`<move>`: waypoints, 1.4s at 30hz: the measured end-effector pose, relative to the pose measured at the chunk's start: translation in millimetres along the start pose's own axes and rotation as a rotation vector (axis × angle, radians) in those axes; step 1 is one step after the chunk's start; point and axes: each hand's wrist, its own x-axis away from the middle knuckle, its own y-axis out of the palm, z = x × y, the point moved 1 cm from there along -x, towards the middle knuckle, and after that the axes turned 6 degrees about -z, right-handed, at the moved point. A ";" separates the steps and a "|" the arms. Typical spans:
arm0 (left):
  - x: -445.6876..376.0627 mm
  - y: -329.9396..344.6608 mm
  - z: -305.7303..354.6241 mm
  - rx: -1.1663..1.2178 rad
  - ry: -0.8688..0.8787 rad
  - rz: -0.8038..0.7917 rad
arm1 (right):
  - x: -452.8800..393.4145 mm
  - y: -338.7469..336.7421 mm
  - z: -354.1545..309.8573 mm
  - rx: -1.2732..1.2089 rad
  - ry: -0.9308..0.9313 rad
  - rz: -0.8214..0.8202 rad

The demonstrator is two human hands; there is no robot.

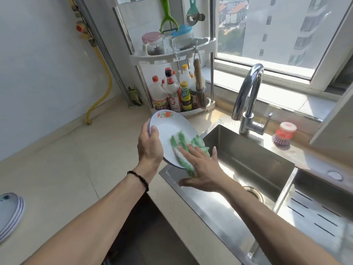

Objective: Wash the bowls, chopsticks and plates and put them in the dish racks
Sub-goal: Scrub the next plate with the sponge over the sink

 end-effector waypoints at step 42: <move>-1.4 -8.9 -10.1 -0.048 0.140 -0.002 | -0.8 5.7 -6.9 -0.033 -0.043 -0.019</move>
